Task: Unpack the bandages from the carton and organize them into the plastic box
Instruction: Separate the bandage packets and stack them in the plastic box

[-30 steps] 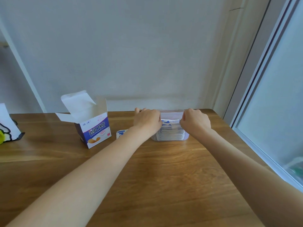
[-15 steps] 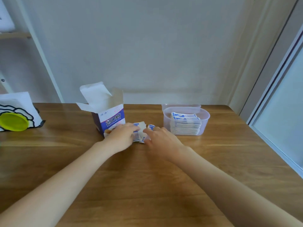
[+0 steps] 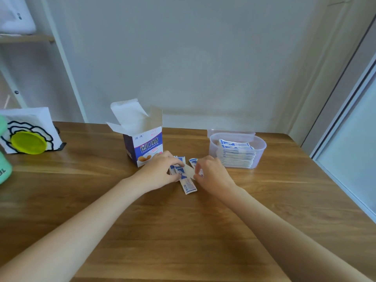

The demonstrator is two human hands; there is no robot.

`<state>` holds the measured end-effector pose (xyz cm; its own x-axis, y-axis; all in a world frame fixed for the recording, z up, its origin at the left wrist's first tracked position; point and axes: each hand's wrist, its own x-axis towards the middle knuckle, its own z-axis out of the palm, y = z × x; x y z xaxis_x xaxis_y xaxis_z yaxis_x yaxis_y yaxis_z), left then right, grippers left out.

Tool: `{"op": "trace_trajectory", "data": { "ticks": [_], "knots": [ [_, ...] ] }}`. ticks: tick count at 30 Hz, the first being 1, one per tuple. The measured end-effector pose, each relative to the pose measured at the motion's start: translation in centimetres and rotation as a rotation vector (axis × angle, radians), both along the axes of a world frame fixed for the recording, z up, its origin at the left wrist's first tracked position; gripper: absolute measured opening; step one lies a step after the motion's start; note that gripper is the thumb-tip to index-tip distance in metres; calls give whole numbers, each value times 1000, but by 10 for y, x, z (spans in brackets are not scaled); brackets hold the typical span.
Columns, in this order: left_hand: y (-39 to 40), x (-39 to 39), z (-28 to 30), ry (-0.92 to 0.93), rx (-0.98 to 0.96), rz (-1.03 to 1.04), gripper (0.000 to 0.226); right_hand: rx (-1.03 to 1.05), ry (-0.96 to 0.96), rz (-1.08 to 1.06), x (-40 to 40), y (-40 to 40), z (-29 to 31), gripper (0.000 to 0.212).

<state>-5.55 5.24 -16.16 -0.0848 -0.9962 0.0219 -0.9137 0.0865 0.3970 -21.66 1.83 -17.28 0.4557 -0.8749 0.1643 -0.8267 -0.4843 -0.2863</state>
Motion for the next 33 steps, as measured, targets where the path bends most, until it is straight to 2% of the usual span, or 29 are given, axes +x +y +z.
{"op": "trace_trajectory", "data": {
  "ticks": [3,6,9,13,16,20,25,29,33],
  "knots": [
    [-2,-4,2,5,62,36,54,30,23,-63,2,1,-2,30],
    [-4,-8,4,-7,102,22,56,101,-77,-59,4,0,-1,36],
    [-4,-8,6,60,143,37,51,131,-105,-38,2,-2,0,35],
    [-6,-7,5,137,151,48,29,52,-90,7,-7,-1,2,19],
    [-6,-6,5,325,174,110,16,29,-105,7,-13,2,8,14],
    [-4,0,10,551,193,246,14,46,-169,-44,-20,0,12,5],
    [-2,0,9,671,286,315,13,145,-434,-85,-21,7,24,26],
    [-1,-11,10,889,340,292,9,197,-299,92,-16,10,17,10],
    [-1,-17,15,959,348,234,6,277,-322,130,-16,8,15,9]
  ]
}}
